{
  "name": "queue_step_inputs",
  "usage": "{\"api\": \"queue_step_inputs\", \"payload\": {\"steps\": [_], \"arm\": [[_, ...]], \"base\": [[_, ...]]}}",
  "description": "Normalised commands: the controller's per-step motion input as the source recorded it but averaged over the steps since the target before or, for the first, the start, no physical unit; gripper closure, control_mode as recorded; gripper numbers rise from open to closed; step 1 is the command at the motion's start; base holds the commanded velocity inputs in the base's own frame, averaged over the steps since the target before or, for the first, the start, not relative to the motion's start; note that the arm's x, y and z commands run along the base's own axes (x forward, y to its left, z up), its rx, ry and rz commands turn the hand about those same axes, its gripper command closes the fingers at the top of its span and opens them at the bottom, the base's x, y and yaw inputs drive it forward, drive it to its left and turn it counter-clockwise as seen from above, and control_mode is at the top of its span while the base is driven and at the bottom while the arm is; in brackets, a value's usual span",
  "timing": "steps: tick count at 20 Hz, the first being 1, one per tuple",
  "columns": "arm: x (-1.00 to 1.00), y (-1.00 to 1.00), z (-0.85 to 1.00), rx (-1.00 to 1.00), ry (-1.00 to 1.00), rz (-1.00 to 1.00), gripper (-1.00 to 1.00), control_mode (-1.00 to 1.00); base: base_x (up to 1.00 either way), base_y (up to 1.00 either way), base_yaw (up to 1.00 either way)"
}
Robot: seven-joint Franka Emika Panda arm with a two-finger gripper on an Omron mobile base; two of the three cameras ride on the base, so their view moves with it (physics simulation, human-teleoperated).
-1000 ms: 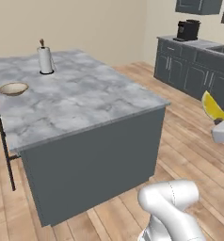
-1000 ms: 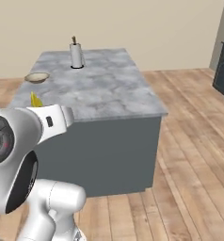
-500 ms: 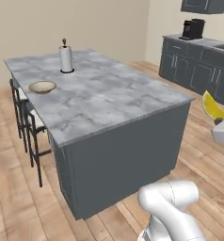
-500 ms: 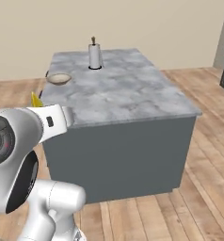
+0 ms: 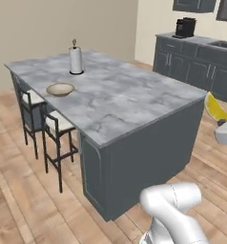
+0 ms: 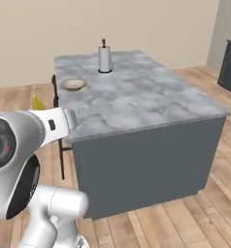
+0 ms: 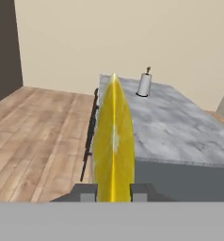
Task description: There is a bowl on the dining counter. Grab a lemon wedge from the fridge and place it in the bowl. Then get the liquor bottle and glass cup from the cabinet and place them next to the bowl.
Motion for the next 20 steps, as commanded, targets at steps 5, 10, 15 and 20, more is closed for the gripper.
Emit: {"api": "queue_step_inputs", "payload": {"steps": [5, 10, 15, 20], "arm": [[0.00, 0.00, 0.00, 0.00, 0.00, 0.00, 1.00, 1.00], [0.00, 0.00, 0.00, 0.00, 0.00, 0.00, 1.00, 1.00], [0.00, 0.00, 0.00, 0.00, 0.00, 0.00, 1.00, 1.00], [0.00, 0.00, 0.00, 0.00, 0.00, 0.00, 1.00, 1.00]], "base": [[0.17, 1.00, -0.30], [0.18, 1.00, -0.33], [0.19, 1.00, -0.34], [0.22, 1.00, -0.35]]}}
